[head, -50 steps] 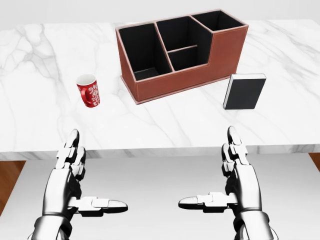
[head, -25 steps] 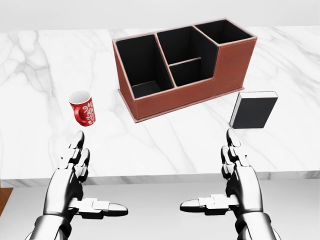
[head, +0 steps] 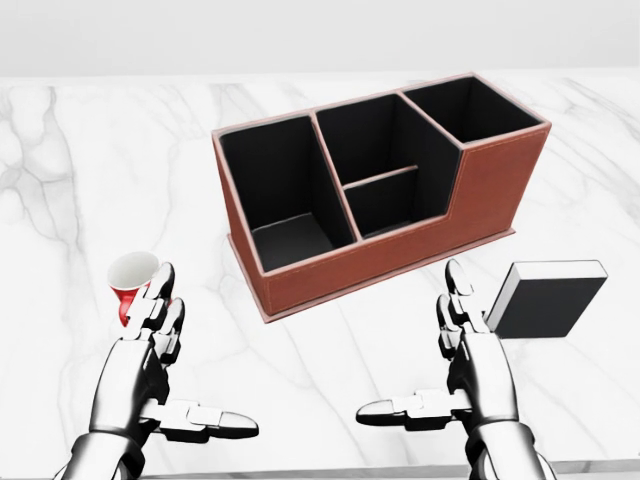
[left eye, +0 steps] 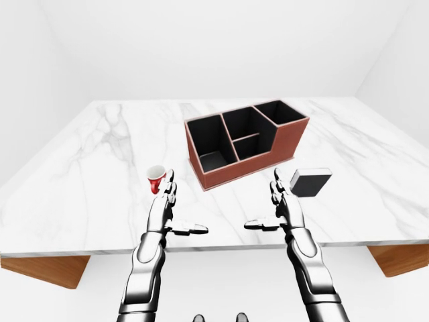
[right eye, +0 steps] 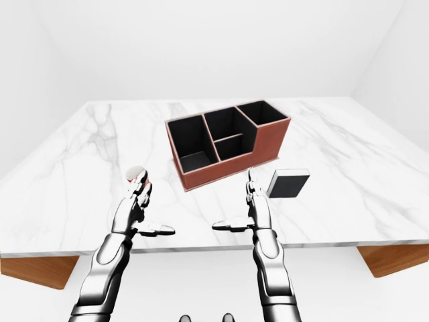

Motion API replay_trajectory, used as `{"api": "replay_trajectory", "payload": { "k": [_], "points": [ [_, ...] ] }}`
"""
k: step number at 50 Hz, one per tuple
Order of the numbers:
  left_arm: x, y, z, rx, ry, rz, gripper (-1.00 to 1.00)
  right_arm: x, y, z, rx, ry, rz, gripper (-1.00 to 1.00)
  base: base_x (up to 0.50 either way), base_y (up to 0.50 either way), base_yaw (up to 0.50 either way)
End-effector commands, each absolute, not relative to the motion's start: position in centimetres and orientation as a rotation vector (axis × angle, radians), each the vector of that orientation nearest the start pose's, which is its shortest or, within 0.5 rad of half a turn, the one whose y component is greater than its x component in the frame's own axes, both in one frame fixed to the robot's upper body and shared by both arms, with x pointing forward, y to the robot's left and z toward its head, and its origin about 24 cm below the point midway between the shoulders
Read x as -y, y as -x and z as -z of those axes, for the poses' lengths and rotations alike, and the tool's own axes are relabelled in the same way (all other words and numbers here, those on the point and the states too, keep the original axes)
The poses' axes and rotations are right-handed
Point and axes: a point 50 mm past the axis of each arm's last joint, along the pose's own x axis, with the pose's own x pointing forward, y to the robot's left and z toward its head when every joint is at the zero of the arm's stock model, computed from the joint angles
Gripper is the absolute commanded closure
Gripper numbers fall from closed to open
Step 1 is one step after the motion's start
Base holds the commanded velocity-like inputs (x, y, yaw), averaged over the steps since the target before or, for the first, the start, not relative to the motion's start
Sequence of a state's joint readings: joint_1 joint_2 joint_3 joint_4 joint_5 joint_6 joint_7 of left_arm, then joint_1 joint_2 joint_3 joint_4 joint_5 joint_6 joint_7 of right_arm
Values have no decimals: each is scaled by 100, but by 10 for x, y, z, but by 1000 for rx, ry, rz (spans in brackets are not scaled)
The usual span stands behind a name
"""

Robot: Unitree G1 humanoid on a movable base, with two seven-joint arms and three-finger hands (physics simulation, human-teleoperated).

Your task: Pick up the book and place it in the left compartment of the caddy.

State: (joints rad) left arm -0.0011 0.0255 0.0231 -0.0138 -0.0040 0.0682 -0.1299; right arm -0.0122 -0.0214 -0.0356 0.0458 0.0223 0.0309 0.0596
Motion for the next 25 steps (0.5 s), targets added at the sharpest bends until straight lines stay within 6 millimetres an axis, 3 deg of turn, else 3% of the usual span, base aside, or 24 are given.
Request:
{"api": "replay_trajectory", "payload": {
  "k": [1, 13, 17, 20, 22, 25],
  "points": [
    [-152, -252, -39, -46, -24, 119, -100, 157, -255, -28, -73, 6, -33, -100, 50, 0, 0],
    [-155, -254, -41, -42, -24, 113, -100, 163, -261, -29, -111, 74, -5, -100, 50, 0, 0],
    [-156, -253, -42, -39, -23, 114, -100, 172, -273, -42, -69, 227, 24, -100, 0, 0, 0],
    [-159, -253, -44, -36, -20, 112, -100, 165, -280, -46, -74, 343, -136, -100, 0, 0, 0],
    [-161, -253, -46, -36, -13, 108, -100, 175, -284, -49, -70, 503, -68, -100, 0, 0, 0],
    [-163, -254, -47, -30, -7, 104, -100, 182, -292, -63, -61, 599, -144, -100, 0, 0, 0]
  ]
}}
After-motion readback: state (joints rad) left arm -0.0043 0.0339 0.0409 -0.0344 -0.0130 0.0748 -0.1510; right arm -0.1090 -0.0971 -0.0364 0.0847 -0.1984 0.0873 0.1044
